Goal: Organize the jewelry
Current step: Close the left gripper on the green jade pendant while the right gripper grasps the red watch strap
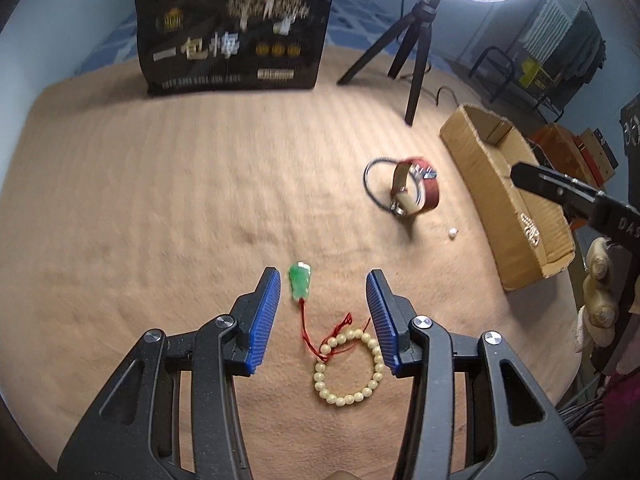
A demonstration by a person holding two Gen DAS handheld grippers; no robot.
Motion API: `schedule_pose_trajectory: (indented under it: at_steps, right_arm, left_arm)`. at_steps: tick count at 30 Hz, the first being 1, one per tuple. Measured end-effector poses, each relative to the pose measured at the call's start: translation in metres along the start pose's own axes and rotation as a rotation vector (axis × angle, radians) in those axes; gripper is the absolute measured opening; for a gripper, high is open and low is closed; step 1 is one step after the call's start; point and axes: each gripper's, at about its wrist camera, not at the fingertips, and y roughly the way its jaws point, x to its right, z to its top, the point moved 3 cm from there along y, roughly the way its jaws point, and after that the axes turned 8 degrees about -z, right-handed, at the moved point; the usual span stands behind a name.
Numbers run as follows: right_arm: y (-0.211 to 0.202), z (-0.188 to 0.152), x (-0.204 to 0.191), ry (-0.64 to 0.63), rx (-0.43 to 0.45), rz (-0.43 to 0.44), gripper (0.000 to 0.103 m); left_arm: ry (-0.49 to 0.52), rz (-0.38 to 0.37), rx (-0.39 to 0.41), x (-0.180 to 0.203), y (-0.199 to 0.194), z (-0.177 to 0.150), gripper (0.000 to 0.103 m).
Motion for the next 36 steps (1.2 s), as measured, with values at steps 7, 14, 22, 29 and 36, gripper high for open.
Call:
schedule_pose_trajectory:
  at_steps: [7, 14, 22, 29, 36]
  right_arm:
    - [0.026, 0.002, -0.017, -0.029, -0.056, 0.018, 0.063]
    - [0.053, 0.004, -0.028, -0.037, -0.101, 0.002, 0.052]
    - [0.075, 0.006, -0.032, -0.046, -0.129, -0.024, 0.044]
    - [0.084, 0.008, -0.037, -0.066, -0.141, -0.033, 0.038]
    - [0.092, 0.008, -0.037, -0.073, -0.155, -0.048, 0.030]
  left_arm:
    - [-0.053, -0.018, -0.053, -0.015, 0.023, -0.007, 0.041]
    - [-0.075, -0.030, -0.085, -0.021, 0.039, -0.008, 0.033]
    - [-0.062, -0.007, -0.103, -0.020, 0.052, -0.006, 0.032]
    - [-0.022, 0.036, -0.108, -0.016, 0.064, -0.002, 0.024]
    - [-0.022, 0.051, -0.100, -0.015, 0.071, 0.002, 0.014]
